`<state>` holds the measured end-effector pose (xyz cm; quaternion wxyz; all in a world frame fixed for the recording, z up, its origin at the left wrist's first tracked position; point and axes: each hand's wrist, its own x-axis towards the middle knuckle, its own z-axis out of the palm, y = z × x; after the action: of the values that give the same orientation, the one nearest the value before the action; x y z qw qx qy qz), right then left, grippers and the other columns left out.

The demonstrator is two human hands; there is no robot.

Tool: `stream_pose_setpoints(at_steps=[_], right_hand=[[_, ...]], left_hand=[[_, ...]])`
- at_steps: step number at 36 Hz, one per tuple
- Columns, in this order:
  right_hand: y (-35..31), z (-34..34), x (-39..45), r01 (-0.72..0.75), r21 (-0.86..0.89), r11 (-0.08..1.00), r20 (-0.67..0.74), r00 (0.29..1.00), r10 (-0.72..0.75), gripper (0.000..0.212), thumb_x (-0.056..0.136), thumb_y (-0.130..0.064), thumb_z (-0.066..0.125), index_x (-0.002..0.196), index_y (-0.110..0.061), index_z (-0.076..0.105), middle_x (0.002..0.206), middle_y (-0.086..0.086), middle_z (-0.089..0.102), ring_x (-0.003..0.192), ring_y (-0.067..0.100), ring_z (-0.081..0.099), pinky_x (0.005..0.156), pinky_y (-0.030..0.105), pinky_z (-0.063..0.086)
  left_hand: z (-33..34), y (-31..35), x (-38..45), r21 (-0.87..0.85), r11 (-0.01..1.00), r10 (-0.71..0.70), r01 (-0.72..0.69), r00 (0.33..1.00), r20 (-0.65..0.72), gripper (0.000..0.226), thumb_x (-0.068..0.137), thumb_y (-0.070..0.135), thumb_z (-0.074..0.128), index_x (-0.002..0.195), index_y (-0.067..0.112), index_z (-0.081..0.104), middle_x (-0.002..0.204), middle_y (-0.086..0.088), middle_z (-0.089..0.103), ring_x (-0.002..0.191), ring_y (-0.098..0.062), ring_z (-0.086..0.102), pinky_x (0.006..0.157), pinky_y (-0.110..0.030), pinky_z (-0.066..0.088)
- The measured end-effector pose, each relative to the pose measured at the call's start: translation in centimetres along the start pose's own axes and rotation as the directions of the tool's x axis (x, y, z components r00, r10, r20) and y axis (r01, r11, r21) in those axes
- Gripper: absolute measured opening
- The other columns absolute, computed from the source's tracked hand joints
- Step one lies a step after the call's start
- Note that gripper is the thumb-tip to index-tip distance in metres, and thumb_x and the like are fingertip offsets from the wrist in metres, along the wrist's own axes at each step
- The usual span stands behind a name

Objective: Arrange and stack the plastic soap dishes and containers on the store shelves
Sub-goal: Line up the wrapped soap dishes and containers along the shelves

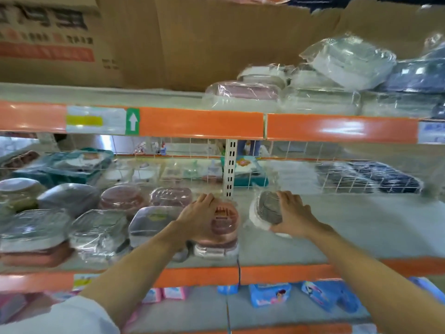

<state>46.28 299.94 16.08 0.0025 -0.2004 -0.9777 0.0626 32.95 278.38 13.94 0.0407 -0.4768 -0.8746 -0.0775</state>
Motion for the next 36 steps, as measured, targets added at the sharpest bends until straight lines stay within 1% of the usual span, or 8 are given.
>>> stream_pose_setpoints(at_steps=[4,8,11,17,21,26,32,36], right_hand=[[-1.2,0.8,2.9,-0.063,0.037,0.997,0.013,0.998,0.062,0.102,0.074,-0.049,0.074,0.146,-0.011,0.013,0.146,0.010,0.023,0.132,0.030,0.027,0.103,0.048,0.034],[-2.6,1.1,5.9,-0.099,0.067,0.993,0.004,0.995,0.099,0.104,0.073,-0.055,0.073,0.147,-0.011,0.015,0.147,0.010,0.025,0.131,0.030,0.028,0.100,0.044,0.037],[-4.0,1.2,8.2,-0.126,0.111,0.986,-0.003,0.992,0.127,0.105,0.071,-0.057,0.073,0.147,-0.014,0.016,0.148,0.009,0.025,0.132,0.031,0.026,0.101,0.043,0.037],[-7.5,2.0,11.9,-0.067,0.162,0.985,0.049,0.997,0.060,0.107,0.070,-0.061,0.073,0.150,-0.020,0.016,0.148,0.006,0.024,0.137,0.030,0.021,0.108,0.047,0.030],[-9.4,3.2,13.0,0.054,0.253,0.966,0.185,0.977,-0.103,0.088,0.075,-0.061,0.067,0.144,-0.015,0.036,0.142,0.010,0.041,0.127,0.026,0.041,0.105,0.038,0.038],[-9.4,3.1,13.4,-0.028,0.390,0.920,0.226,0.972,-0.066,0.062,0.093,-0.056,0.045,0.140,-0.016,0.044,0.147,0.007,0.042,0.132,0.024,0.042,0.104,0.033,0.035],[-9.0,2.3,12.4,-0.011,0.351,0.936,0.190,0.980,-0.059,0.061,0.099,-0.047,0.040,0.146,-0.009,0.034,0.151,0.010,0.035,0.137,0.025,0.035,0.110,0.037,0.032],[-8.1,1.4,10.5,0.033,0.311,0.950,0.167,0.982,-0.088,0.057,0.100,-0.043,0.039,0.144,-0.007,0.035,0.149,0.012,0.038,0.135,0.025,0.039,0.108,0.035,0.034]], left_hand=[[1.2,-1.2,0.6,-0.045,0.999,0.010,-0.007,0.998,0.068,0.093,0.066,0.067,0.071,0.140,0.025,0.031,0.131,0.005,0.041,0.117,-0.011,0.039,0.104,-0.030,0.038],[2.1,-2.1,0.6,-0.088,0.996,0.017,-0.015,0.999,0.027,0.094,0.065,0.070,0.068,0.137,0.023,0.032,0.131,0.008,0.042,0.117,-0.011,0.041,0.105,-0.033,0.041],[2.3,-2.4,0.5,-0.105,0.994,0.029,-0.029,1.000,0.006,0.094,0.067,0.066,0.070,0.140,0.021,0.031,0.134,0.007,0.041,0.121,-0.012,0.039,0.103,-0.028,0.037],[2.6,-2.9,1.2,-0.132,0.991,0.037,-0.033,0.999,0.026,0.099,0.065,0.063,0.073,0.142,0.018,0.031,0.137,0.004,0.042,0.125,-0.016,0.039,0.105,-0.032,0.037],[2.9,-3.2,1.1,-0.178,0.983,0.055,-0.049,0.998,0.029,0.103,0.063,0.065,0.074,0.145,0.028,0.023,0.137,0.007,0.043,0.123,-0.015,0.041,0.105,-0.035,0.040],[2.4,-2.9,0.9,-0.117,0.992,0.059,-0.051,0.997,0.058,0.104,0.067,0.064,0.072,0.148,0.019,0.024,0.146,0.001,0.036,0.131,-0.017,0.034,0.111,-0.035,0.032],[2.1,-2.4,1.5,-0.055,0.998,0.026,-0.017,0.988,0.155,0.099,0.068,0.063,0.072,0.145,0.019,0.029,0.137,0.002,0.043,0.123,-0.017,0.041,0.108,-0.037,0.039],[2.1,-1.7,2.1,-0.031,0.999,-0.009,0.015,0.981,0.194,0.097,0.067,0.061,0.074,0.142,0.017,0.031,0.132,0.001,0.046,0.118,-0.018,0.045,0.105,-0.039,0.041]])
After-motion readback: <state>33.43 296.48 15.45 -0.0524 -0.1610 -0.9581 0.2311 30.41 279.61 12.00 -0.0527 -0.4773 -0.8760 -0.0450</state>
